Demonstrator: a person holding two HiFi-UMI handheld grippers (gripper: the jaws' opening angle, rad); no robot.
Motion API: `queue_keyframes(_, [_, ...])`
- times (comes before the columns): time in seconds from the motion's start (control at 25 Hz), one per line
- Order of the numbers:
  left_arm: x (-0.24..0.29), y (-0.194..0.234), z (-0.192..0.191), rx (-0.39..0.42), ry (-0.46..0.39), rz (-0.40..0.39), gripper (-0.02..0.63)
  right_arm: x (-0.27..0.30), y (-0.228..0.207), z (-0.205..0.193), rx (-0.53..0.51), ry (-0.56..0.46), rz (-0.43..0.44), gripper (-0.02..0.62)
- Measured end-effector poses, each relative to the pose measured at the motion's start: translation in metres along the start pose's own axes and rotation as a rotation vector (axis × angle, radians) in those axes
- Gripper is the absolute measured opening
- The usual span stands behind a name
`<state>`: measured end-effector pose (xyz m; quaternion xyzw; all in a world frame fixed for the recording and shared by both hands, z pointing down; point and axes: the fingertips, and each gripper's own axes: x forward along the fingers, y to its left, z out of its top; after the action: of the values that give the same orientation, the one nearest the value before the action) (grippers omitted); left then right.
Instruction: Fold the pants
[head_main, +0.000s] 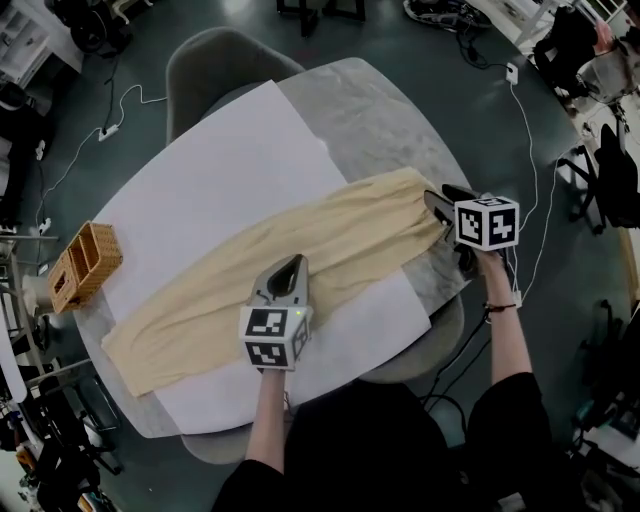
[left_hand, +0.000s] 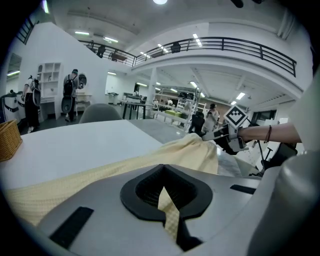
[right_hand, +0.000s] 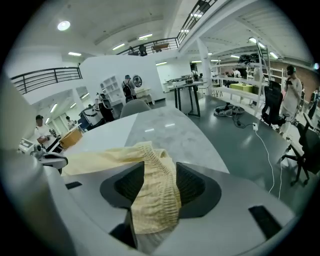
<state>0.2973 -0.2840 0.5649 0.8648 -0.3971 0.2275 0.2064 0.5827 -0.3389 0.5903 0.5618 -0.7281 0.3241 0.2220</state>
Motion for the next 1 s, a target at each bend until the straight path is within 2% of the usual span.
queue_keyframes(0.12, [0.006,0.003,0.001,-0.003,0.009,0.001,0.008,0.016,-0.004,-0.005,0.009,0.053,0.015,0.206])
queue_keyframes(0.24, [0.010,0.003,0.000,-0.004,0.016,-0.001,0.008,0.026,-0.010,-0.009,0.013,0.088,0.015,0.221])
queue_keyframes(0.72, [0.007,0.010,0.005,-0.018,-0.004,0.049,0.008,0.042,-0.009,-0.017,-0.048,0.199,0.024,0.218])
queue_keyframes(0.84, [0.005,0.010,0.004,-0.020,-0.001,0.059,0.008,0.043,-0.005,-0.018,-0.062,0.214,0.034,0.193])
queue_keyframes(0.96, [0.002,0.009,0.003,-0.022,-0.002,0.068,0.008,0.044,0.004,-0.020,-0.052,0.216,0.078,0.108])
queue_keyframes(1.0, [0.002,0.008,0.004,-0.022,-0.003,0.070,0.008,0.044,0.005,-0.020,-0.043,0.215,0.083,0.103])
